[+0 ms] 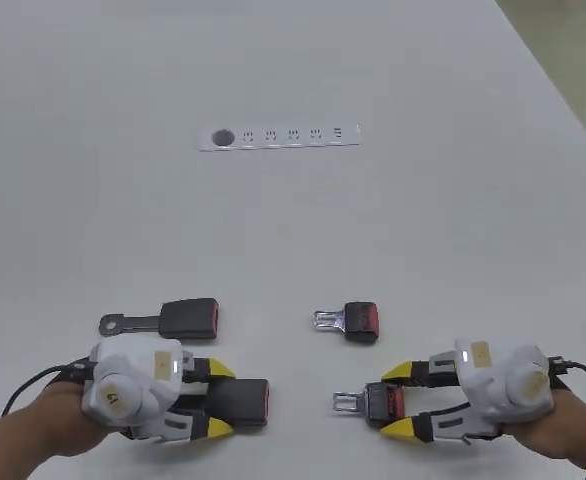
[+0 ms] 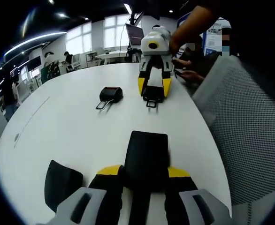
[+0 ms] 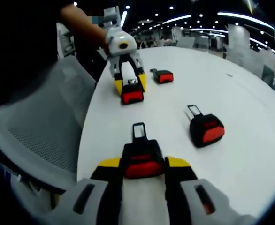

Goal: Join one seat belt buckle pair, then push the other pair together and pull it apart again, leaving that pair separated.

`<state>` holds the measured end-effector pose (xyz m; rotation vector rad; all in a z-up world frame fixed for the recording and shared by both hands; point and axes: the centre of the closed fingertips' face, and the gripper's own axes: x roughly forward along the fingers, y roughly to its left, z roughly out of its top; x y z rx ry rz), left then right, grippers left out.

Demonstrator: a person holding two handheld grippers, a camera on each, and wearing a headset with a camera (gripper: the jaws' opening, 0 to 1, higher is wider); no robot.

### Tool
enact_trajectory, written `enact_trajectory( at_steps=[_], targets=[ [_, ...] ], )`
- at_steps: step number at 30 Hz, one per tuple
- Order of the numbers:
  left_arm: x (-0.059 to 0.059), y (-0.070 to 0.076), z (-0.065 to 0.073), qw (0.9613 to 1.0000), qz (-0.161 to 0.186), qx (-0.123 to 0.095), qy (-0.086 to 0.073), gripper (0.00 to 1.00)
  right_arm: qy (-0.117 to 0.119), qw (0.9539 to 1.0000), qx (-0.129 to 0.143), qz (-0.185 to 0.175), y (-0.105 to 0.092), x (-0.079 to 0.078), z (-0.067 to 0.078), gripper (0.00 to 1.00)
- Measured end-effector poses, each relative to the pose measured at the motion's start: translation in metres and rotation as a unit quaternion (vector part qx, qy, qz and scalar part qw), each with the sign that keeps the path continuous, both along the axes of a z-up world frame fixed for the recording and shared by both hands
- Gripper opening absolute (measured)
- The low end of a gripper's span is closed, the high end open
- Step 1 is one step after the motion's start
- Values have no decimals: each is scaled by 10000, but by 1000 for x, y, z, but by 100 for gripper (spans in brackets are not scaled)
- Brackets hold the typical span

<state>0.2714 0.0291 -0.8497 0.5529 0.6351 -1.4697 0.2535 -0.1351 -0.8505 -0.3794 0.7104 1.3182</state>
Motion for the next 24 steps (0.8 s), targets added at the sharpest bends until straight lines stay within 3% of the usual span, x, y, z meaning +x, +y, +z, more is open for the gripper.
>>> enact_trajectory(
  at_steps=[8, 24],
  targets=[
    [1, 0, -3, 10000, 37, -5, 5, 35, -8, 9997, 233, 38, 30, 6, 3, 35],
    [1, -2, -2, 10000, 48, 16, 12, 35, -28, 9992, 344, 187, 71, 9, 3, 35]
  ],
)
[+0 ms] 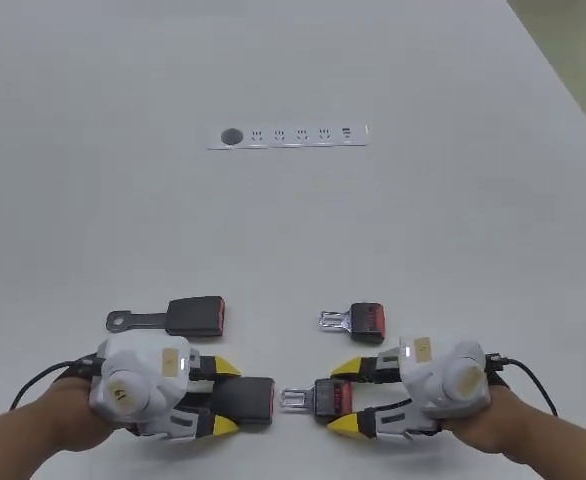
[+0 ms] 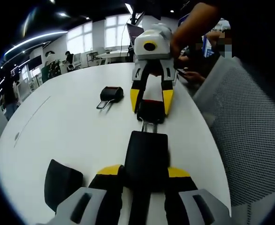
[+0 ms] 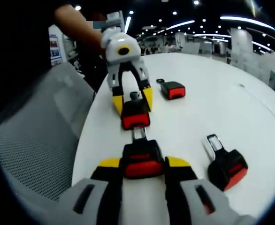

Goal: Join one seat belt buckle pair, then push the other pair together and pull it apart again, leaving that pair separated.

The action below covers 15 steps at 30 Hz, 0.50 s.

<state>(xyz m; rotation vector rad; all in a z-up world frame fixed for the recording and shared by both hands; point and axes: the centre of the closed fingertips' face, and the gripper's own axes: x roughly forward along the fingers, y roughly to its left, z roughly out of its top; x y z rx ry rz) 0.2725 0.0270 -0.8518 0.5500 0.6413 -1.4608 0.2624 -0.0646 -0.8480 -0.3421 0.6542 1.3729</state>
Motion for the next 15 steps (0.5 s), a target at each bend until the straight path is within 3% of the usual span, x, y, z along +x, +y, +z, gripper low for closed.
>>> enact_trajectory(
  at_steps=[15],
  targets=[
    [1, 1, -1, 10000, -52, 51, -27, 35, 77, 9999, -49, 145, 19, 2, 0, 35]
  ],
)
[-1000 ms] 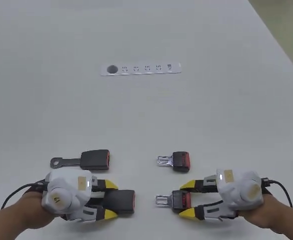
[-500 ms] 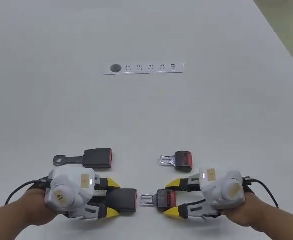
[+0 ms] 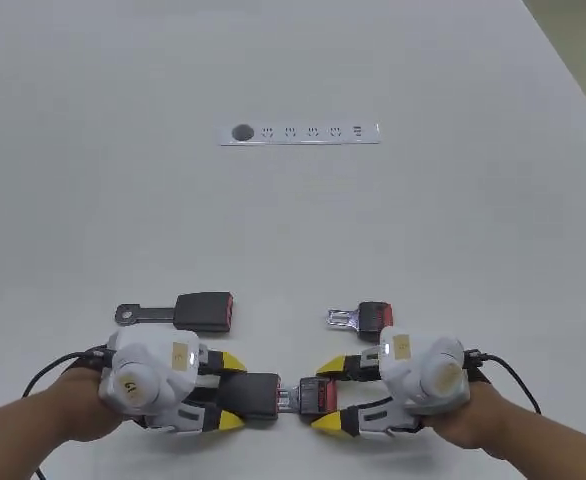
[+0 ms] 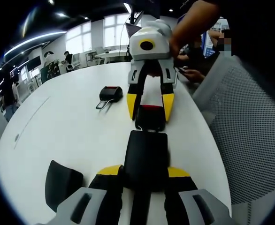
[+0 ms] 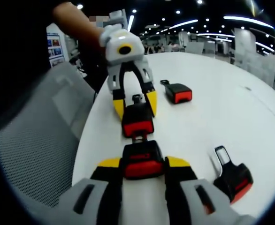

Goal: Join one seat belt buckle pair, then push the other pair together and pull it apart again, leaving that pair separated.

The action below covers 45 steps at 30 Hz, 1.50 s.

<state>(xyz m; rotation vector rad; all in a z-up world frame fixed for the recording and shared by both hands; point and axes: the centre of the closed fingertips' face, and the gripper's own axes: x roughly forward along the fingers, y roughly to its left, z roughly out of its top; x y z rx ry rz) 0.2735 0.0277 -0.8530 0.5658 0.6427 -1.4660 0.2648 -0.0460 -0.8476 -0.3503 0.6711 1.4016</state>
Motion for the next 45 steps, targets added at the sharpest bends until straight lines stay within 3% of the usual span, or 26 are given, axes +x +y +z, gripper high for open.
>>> enact_trajectory(
  at_steps=[17, 18, 21, 33, 45],
  targets=[
    [0, 0, -1, 9999, -128, 74, 8, 34, 9, 9997, -249, -32, 13, 2, -3, 34],
    [0, 0, -2, 9999, -142, 78, 3, 34, 100, 9997, -193, -71, 17, 1, -3, 34],
    [0, 0, 0, 9997, -206, 84, 28, 34, 25, 9997, -258, -44, 28, 1, -4, 34],
    [-1, 0, 6, 9998, -200, 87, 29, 35, 4, 9993, -380, -67, 25, 2, -4, 34],
    [-3, 2, 5, 9996, -266, 77, 34, 35, -165, 9991, -231, -315, 25, -1, -4, 34]
  ],
)
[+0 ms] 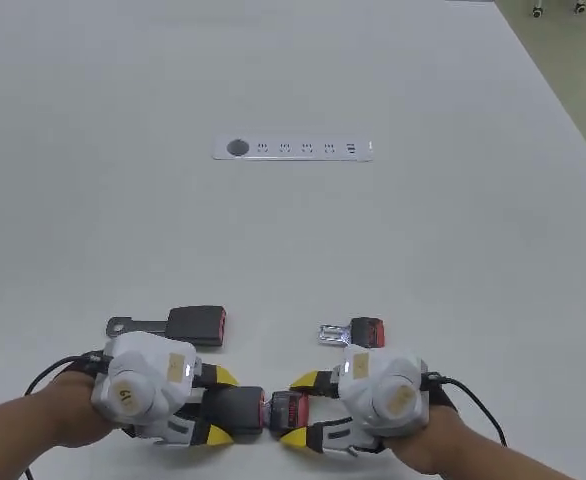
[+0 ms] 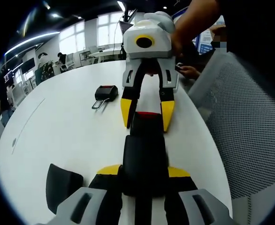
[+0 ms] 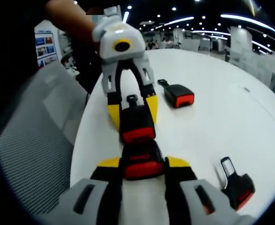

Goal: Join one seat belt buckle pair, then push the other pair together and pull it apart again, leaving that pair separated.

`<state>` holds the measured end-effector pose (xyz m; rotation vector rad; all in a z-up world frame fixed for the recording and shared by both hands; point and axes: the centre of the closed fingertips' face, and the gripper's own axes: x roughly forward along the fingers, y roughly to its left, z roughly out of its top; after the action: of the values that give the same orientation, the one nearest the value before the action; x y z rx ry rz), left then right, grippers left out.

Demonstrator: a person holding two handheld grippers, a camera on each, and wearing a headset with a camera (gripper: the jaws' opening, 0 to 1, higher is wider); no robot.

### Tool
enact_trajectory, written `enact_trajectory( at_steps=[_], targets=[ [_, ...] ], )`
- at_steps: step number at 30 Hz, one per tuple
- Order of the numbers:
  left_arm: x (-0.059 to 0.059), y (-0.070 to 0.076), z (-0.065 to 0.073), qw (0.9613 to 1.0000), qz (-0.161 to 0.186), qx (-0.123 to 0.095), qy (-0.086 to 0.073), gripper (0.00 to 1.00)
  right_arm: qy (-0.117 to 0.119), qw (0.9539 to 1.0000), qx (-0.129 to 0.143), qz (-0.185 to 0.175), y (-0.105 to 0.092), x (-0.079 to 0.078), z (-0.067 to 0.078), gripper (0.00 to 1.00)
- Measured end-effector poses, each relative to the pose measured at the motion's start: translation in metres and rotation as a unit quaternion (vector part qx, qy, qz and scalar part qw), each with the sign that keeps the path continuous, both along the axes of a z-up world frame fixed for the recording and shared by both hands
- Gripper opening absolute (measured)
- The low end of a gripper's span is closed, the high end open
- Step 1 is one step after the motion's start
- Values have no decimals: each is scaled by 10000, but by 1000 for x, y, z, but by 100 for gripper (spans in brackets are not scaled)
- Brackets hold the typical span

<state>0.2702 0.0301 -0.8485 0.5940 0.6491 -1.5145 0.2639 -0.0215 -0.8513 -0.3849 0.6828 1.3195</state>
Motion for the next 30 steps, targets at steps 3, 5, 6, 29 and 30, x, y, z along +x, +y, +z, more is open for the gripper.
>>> enact_trajectory(
  at_steps=[3, 5, 6, 29, 30],
  targets=[
    [0, 2, -1, 10000, 69, -63, 13, 35, -84, 10000, 12, -25, 1, 0, 0, 34],
    [0, 2, 0, 9999, 81, -88, 14, 35, -132, 9999, -6, -7, 1, 1, 0, 34],
    [-1, 1, 0, 9999, 69, -94, 14, 35, -128, 9999, 1, -11, 0, 0, 0, 34],
    [0, 3, -2, 9996, 37, -272, 94, 34, -290, 9991, 281, -145, -1, 1, 2, 33],
    [1, 3, -2, 9996, 40, -280, 98, 34, -298, 9991, 284, -142, -1, 1, 3, 33]
  ],
)
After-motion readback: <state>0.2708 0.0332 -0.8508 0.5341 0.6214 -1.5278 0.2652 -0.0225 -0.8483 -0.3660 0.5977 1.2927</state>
